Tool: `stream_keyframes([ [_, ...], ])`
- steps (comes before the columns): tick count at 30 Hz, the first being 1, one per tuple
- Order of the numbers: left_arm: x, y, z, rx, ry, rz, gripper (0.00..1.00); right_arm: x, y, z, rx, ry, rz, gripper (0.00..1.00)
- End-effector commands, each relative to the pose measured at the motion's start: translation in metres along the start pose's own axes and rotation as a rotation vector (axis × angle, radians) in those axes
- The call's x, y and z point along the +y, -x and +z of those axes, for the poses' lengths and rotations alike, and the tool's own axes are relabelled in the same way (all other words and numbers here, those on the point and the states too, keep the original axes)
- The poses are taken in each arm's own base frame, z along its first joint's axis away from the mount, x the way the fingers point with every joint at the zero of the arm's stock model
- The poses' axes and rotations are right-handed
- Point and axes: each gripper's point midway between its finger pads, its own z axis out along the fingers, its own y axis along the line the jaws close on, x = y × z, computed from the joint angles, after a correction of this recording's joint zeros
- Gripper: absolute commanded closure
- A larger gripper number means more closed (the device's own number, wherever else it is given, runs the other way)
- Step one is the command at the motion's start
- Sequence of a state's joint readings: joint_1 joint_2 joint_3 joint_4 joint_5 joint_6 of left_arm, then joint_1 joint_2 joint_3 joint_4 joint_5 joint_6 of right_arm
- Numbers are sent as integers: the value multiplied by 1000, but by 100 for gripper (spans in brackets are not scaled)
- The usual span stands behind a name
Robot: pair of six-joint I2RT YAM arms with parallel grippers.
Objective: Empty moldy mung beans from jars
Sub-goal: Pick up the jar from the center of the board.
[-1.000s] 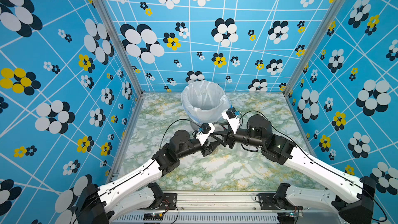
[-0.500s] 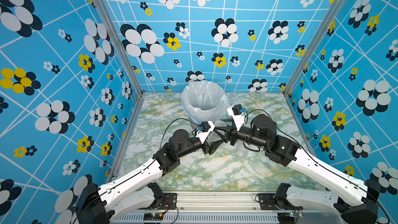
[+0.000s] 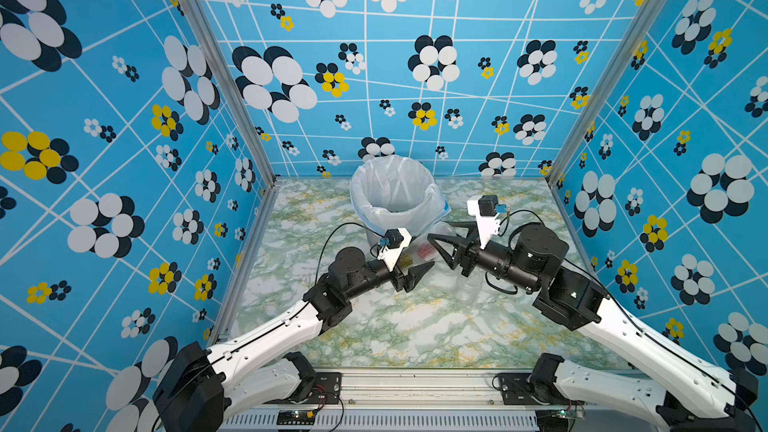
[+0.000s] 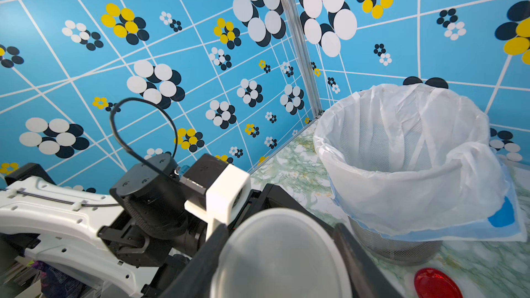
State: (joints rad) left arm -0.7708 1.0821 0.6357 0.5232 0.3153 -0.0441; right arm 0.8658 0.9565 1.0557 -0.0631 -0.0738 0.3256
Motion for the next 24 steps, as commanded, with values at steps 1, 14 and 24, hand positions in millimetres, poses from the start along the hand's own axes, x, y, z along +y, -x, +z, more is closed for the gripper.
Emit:
stream_keyframes([
  [1,6,4,3,-29,3,-27,22,6,31,-15,-119,22,40,55],
  [14,4,11,9,-45,-31,-3,53,-11,31,-17,-103,-46,71,43],
  [24,4,16,4,-7,-17,11,55,-22,29,-23,-99,-80,87,16],
])
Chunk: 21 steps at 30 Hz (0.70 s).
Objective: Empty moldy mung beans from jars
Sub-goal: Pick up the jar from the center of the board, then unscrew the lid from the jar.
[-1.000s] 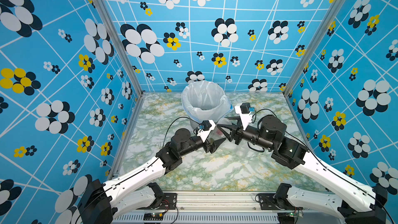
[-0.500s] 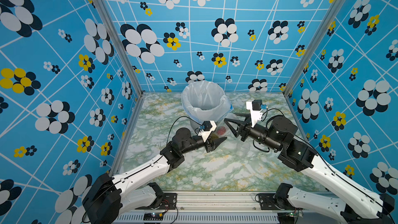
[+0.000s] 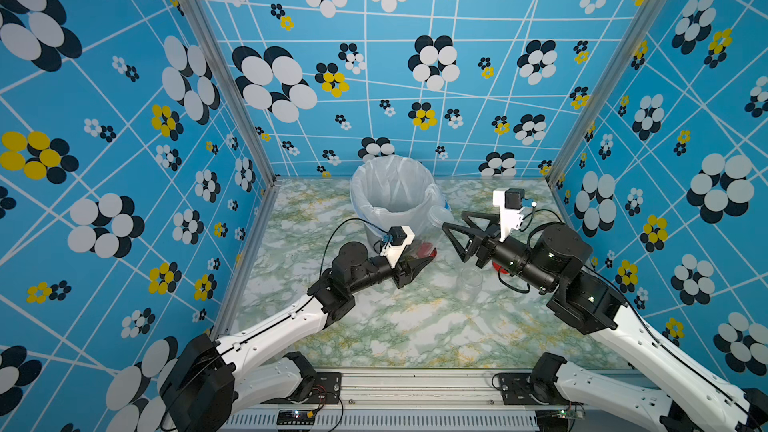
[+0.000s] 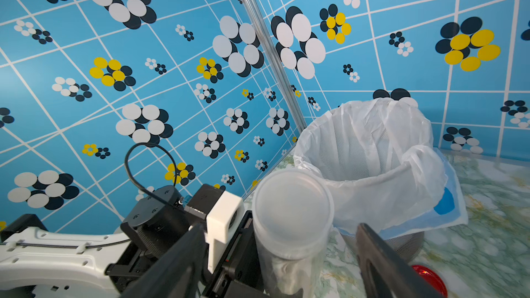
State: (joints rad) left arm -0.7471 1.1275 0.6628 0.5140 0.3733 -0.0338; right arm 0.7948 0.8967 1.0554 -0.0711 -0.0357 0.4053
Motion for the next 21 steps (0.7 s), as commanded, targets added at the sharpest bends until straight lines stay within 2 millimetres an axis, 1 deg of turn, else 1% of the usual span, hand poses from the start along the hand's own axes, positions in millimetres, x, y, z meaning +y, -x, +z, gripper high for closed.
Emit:
stream_keyframes([
  [1,1,22,-3,-33,17,12,55,1,3,1,-2,10,11,16],
  [5,0,25,-3,-37,12,19,55,-2,-6,11,39,-3,25,16],
  [9,-4,25,-1,-18,-5,26,55,-3,-10,18,63,-6,30,16],
  [11,-8,23,0,-9,-15,31,55,-3,-9,19,58,-7,29,18],
  [13,-9,22,0,0,-18,37,55,-3,-9,20,59,-3,22,24],
  [14,-10,22,0,0,-18,43,55,-2,-9,20,58,1,21,26],
  [21,-12,19,2,8,-28,44,55,-7,-4,15,11,-9,58,25],
])
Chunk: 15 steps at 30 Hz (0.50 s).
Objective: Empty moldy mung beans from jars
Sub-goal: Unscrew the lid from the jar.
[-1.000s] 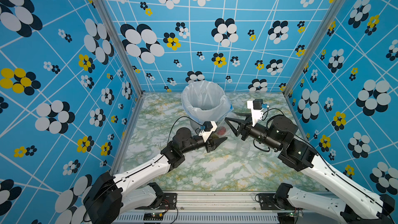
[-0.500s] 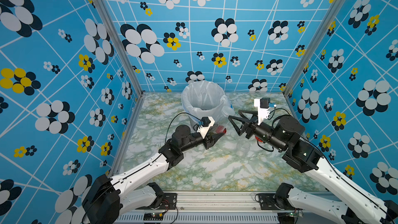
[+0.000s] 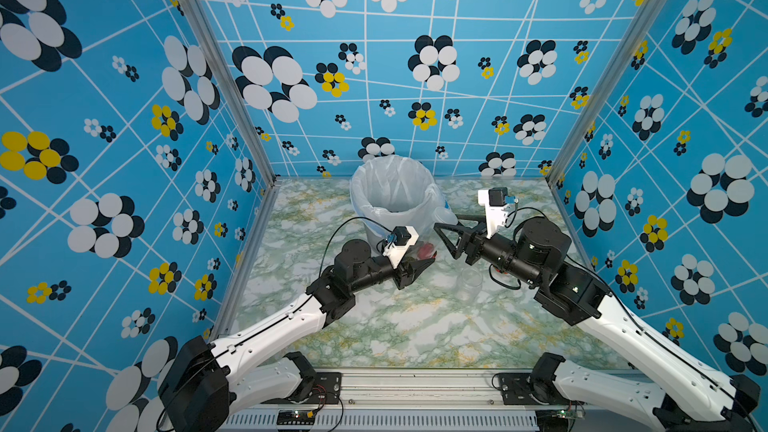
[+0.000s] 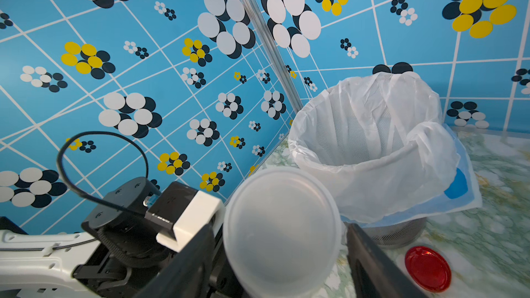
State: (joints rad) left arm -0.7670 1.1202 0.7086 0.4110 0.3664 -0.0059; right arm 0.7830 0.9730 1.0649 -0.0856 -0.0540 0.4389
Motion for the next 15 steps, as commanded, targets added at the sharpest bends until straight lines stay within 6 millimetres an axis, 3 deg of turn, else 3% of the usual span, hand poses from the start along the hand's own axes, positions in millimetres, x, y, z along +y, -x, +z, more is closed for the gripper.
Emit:
stream_keyframes([
  [1,-5,18,-1,-38,-17,35,55,4,16,-8,-67,19,22,25],
  [7,-7,16,0,-31,-19,43,55,5,14,-6,-55,44,19,39],
  [15,-5,20,-7,-29,-1,71,55,11,12,-3,-11,89,21,39],
])
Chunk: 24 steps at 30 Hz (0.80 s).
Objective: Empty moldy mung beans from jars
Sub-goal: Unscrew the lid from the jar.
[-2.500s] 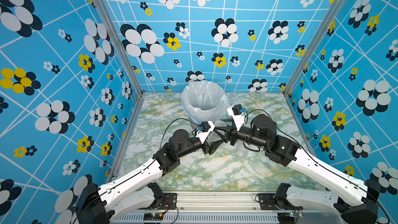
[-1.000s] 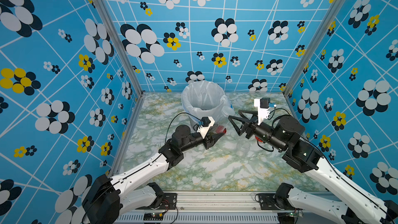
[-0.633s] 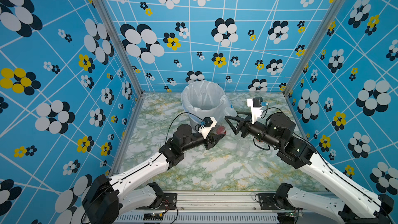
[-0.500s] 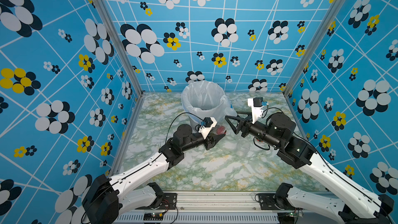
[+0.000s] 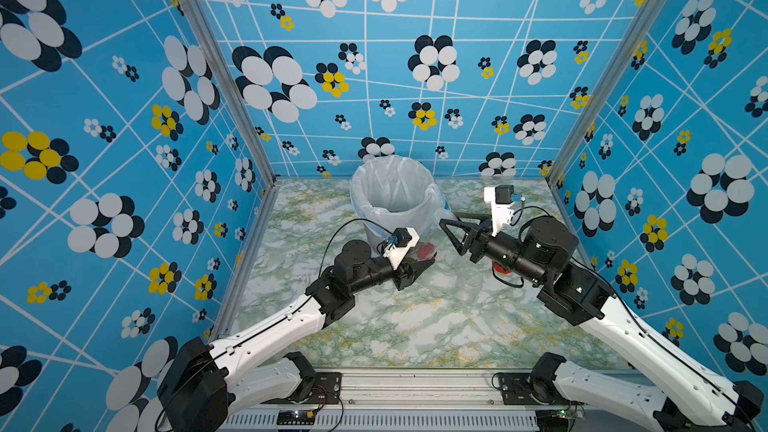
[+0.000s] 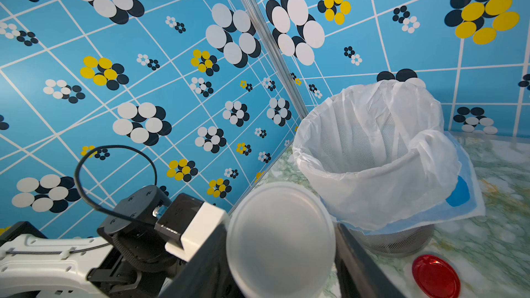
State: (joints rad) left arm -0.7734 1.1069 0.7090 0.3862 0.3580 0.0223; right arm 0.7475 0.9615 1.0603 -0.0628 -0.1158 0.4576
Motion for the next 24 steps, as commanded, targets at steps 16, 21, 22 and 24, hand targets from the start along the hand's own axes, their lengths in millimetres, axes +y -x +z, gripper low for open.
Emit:
stream_keyframes([
  [16,-5,34,-24,-61,-170,-36,55,62,-16,-12,103,422,-254,44],
  [21,-3,35,-26,-30,-238,-68,55,68,-22,-11,189,487,-309,39],
  [22,-2,35,-25,-25,-230,-66,55,65,-21,-9,190,466,-309,36],
  [24,4,33,-21,-17,-203,-70,55,58,-17,-4,181,414,-297,28],
])
